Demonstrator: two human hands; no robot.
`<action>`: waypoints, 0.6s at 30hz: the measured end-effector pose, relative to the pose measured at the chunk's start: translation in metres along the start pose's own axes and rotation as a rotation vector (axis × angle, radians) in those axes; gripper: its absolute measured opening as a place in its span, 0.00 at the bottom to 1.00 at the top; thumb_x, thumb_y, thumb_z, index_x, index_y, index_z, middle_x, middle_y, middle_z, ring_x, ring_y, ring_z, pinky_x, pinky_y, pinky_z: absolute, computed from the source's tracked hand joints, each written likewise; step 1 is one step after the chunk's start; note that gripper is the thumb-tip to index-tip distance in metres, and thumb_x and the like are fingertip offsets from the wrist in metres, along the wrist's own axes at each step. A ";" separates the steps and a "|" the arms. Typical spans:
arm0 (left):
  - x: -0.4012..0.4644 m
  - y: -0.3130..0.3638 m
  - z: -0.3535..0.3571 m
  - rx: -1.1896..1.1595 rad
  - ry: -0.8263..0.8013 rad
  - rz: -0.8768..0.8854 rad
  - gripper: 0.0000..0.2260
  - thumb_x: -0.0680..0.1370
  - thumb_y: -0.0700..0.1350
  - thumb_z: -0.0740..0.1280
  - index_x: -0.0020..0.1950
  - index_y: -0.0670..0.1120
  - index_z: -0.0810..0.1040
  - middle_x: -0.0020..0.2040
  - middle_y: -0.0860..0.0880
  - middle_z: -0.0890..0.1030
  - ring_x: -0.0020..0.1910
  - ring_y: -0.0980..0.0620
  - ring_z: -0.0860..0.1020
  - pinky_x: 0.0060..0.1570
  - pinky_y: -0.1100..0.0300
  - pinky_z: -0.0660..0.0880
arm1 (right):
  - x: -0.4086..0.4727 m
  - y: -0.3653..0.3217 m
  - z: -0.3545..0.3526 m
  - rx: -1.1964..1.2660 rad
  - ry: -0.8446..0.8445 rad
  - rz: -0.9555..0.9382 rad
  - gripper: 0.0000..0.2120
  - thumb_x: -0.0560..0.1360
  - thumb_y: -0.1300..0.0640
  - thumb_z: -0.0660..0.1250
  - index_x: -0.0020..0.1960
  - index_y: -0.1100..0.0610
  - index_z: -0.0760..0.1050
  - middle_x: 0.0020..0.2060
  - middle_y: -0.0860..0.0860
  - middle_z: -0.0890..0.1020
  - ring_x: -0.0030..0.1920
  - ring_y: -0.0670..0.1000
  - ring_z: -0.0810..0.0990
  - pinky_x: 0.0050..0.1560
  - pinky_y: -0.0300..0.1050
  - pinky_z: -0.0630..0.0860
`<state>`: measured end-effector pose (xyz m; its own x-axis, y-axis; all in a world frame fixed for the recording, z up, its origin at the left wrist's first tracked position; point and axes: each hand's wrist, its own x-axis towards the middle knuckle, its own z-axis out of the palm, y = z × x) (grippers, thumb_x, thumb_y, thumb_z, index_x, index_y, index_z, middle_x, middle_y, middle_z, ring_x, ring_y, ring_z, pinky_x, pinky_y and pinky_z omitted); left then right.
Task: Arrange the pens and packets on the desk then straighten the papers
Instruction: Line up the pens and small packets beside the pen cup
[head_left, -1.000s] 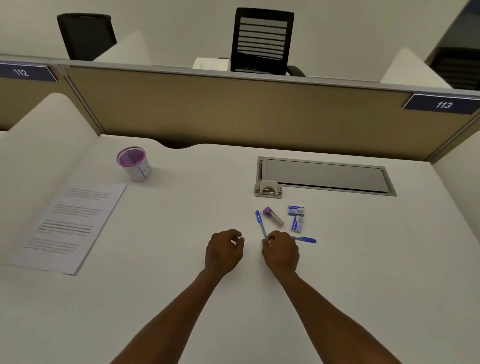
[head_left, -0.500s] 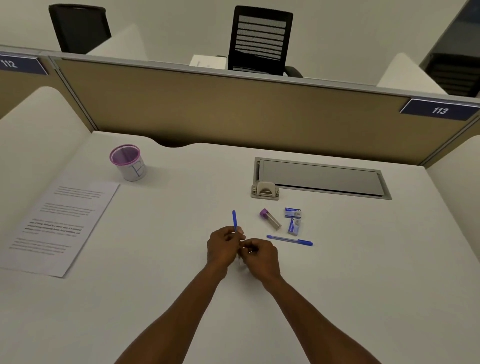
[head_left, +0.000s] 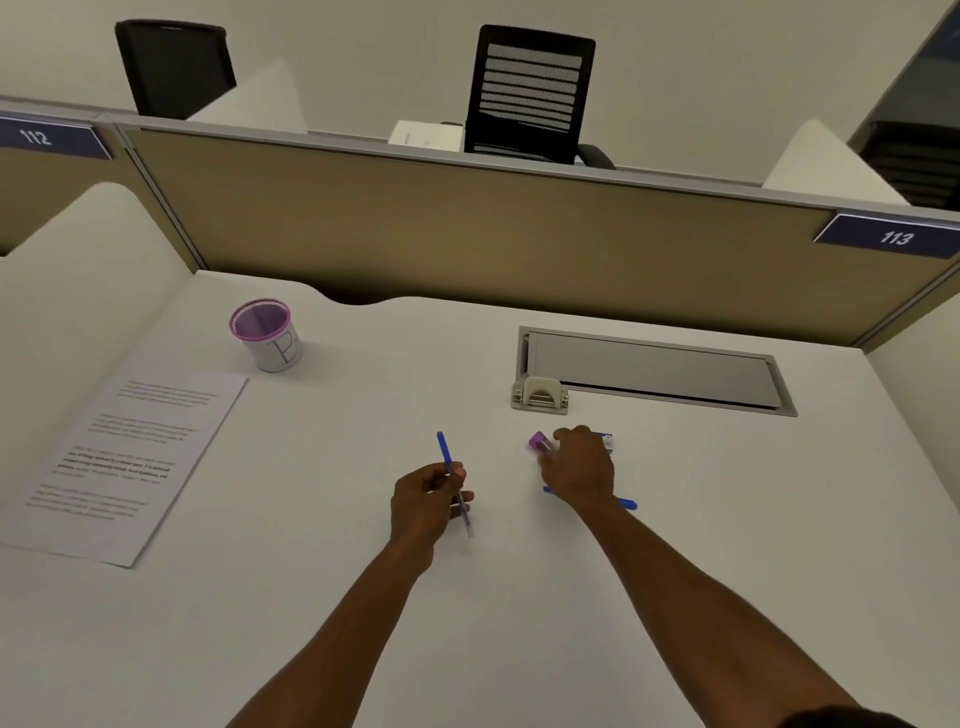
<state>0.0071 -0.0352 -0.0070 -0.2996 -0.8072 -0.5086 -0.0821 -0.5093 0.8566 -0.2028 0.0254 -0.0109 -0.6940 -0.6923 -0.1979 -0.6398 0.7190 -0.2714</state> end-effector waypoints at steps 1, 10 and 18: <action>0.001 0.001 -0.001 0.002 -0.006 -0.006 0.08 0.77 0.37 0.70 0.55 0.39 0.82 0.50 0.42 0.85 0.45 0.41 0.85 0.51 0.45 0.82 | 0.002 -0.002 0.002 -0.022 -0.019 0.003 0.17 0.76 0.49 0.69 0.60 0.57 0.78 0.54 0.54 0.81 0.55 0.53 0.80 0.54 0.45 0.78; 0.005 0.008 -0.001 0.046 -0.051 0.035 0.08 0.79 0.37 0.66 0.55 0.37 0.82 0.55 0.49 0.84 0.46 0.45 0.85 0.50 0.50 0.82 | -0.038 -0.042 0.016 0.820 -0.119 0.027 0.18 0.72 0.50 0.76 0.60 0.52 0.81 0.45 0.48 0.84 0.48 0.51 0.83 0.51 0.47 0.80; -0.004 0.009 -0.007 0.041 -0.108 0.051 0.08 0.79 0.41 0.68 0.55 0.44 0.84 0.49 0.48 0.87 0.51 0.47 0.84 0.44 0.56 0.82 | -0.078 -0.063 0.029 1.115 -0.191 0.116 0.13 0.72 0.54 0.76 0.56 0.53 0.82 0.46 0.52 0.86 0.46 0.50 0.86 0.49 0.49 0.84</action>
<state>0.0139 -0.0387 0.0016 -0.4050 -0.7934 -0.4544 -0.1029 -0.4542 0.8849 -0.0985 0.0325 -0.0050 -0.6069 -0.6919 -0.3910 0.1414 0.3901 -0.9099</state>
